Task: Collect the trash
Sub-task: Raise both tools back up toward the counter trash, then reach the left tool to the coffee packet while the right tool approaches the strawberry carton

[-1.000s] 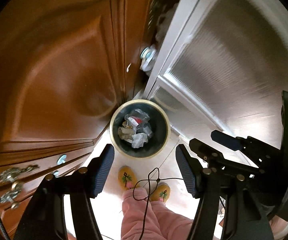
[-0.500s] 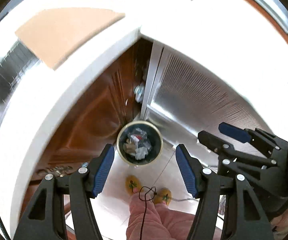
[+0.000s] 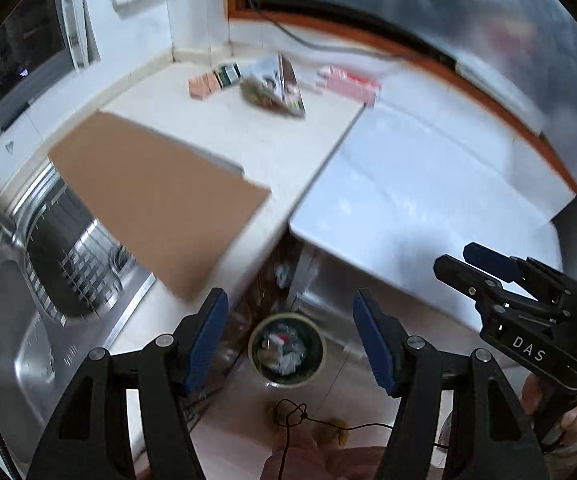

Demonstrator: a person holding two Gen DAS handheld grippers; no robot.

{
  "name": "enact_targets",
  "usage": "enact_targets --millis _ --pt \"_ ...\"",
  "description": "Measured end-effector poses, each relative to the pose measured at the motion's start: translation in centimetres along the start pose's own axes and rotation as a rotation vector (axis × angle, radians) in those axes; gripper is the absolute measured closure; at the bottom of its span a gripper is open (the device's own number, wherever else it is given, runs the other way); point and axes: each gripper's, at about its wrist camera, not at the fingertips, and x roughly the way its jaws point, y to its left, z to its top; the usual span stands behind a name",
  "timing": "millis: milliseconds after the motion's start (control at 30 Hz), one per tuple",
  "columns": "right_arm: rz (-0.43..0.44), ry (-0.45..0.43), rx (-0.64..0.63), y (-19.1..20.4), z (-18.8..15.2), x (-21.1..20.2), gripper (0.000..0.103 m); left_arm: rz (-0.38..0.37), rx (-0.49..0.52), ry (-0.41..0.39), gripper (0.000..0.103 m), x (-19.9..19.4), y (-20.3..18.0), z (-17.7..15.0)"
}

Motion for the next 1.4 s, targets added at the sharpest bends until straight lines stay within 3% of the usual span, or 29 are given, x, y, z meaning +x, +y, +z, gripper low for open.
enact_targets --millis 300,700,1000,1400 --pt "-0.038 -0.126 -0.007 2.1 7.0 -3.3 0.054 -0.077 0.020 -0.065 0.031 -3.3 4.6 8.1" --pt "-0.094 -0.185 -0.033 0.3 14.5 -3.4 0.054 -0.118 0.085 -0.090 0.031 -1.1 7.1 17.6" --pt "-0.163 -0.140 -0.133 -5.7 19.7 3.9 0.050 -0.092 0.064 -0.045 0.031 5.6 6.6 22.0" --pt "-0.149 -0.007 -0.316 -12.4 26.4 17.9 0.050 -0.042 -0.089 0.071 0.031 19.1 7.8 28.7"
